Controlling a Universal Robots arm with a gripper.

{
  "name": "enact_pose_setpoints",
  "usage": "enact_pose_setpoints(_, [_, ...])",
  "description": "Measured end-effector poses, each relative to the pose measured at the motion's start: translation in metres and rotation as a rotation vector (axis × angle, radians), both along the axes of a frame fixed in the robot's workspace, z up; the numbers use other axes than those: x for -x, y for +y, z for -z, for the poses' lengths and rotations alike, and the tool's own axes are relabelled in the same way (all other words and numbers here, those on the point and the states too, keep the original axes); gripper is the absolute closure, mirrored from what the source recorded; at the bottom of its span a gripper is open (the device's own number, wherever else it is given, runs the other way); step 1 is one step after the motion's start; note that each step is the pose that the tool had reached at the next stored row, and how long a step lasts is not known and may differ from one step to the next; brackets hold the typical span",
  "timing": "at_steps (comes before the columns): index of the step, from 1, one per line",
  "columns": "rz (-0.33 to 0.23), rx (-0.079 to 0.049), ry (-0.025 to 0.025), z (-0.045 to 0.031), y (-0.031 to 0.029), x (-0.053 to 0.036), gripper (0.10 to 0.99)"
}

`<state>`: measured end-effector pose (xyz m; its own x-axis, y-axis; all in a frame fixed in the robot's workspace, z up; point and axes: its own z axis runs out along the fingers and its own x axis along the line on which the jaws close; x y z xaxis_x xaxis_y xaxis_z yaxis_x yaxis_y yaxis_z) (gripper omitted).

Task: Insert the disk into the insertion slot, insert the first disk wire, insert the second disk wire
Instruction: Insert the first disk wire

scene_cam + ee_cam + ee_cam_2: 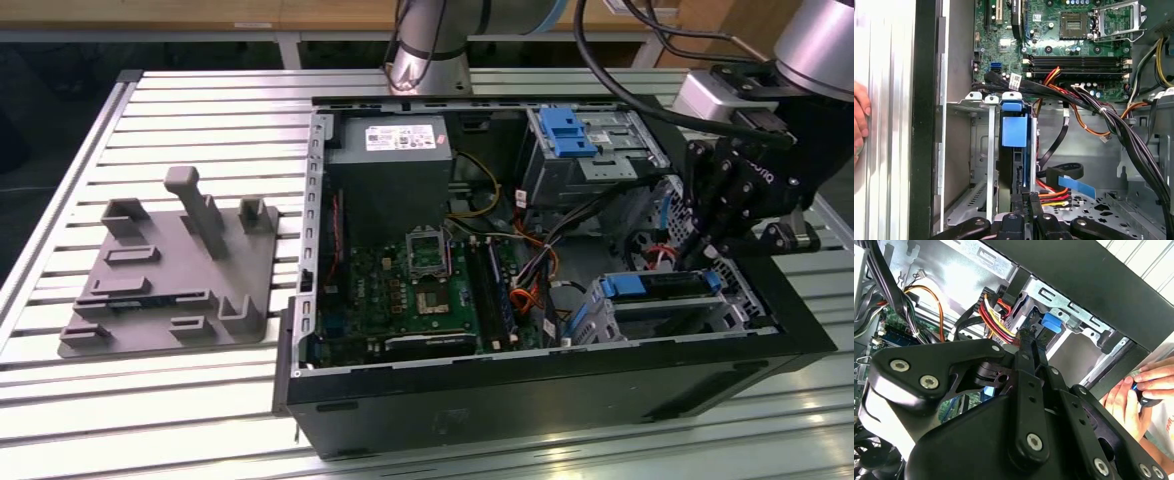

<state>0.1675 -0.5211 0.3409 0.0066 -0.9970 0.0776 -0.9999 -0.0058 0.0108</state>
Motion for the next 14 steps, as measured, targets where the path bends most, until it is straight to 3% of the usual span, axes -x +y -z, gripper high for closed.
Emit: enact_pose_setpoints(14, [-0.002, 0.000, 0.0000, 0.0043, -0.0017, 0.0001, 0.922])
